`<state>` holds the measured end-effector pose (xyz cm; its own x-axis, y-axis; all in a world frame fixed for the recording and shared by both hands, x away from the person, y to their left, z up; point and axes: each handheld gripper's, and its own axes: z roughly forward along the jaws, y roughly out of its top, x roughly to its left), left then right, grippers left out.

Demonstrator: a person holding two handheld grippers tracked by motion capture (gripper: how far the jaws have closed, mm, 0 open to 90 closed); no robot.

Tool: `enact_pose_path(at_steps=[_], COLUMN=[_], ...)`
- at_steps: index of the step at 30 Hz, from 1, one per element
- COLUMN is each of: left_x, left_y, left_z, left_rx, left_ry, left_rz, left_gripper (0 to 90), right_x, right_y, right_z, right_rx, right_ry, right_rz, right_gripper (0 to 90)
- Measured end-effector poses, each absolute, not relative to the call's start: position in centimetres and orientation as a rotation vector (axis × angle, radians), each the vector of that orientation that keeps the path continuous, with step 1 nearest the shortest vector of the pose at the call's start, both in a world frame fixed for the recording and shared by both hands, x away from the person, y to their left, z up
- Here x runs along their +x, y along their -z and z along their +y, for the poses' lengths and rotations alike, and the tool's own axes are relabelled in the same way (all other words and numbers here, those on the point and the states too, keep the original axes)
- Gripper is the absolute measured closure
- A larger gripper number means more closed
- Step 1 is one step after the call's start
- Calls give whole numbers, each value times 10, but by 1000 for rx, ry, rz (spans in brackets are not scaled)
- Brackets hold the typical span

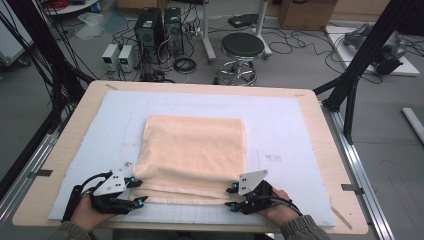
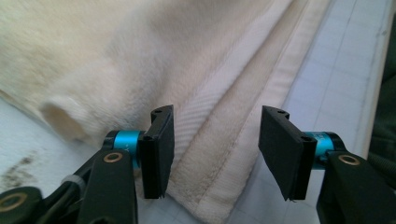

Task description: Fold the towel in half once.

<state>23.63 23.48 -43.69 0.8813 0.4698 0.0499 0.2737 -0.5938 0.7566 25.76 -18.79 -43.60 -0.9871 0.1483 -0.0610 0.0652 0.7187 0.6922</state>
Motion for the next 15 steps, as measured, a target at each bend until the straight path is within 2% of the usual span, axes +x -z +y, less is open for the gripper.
enact_pose_path(at_steps=[2,4,7,8,11,15], left_x=[239,241,242,242,242,236], left_y=[440,438,437,437,435,426], left_z=[231,228,226,225,221,225], left_rx=[2247,2257,2263,2270,2276,2266], left_ry=[-297,-293,-300,-302,-307,-294], left_rz=[534,540,532,519,527,504], left_gripper=[447,498,637,708,828,864], right_x=[257,258,260,261,266,262], right_y=[437,437,437,437,436,430], right_z=[-188,-187,-188,-188,-189,-191], right_rx=[171,173,189,193,212,205], right_ry=[-1119,-1117,-1121,-1120,-1132,-1154], right_rz=[2806,2799,2792,2787,2803,2816], right_gripper=[572,595,708,756,810,825])
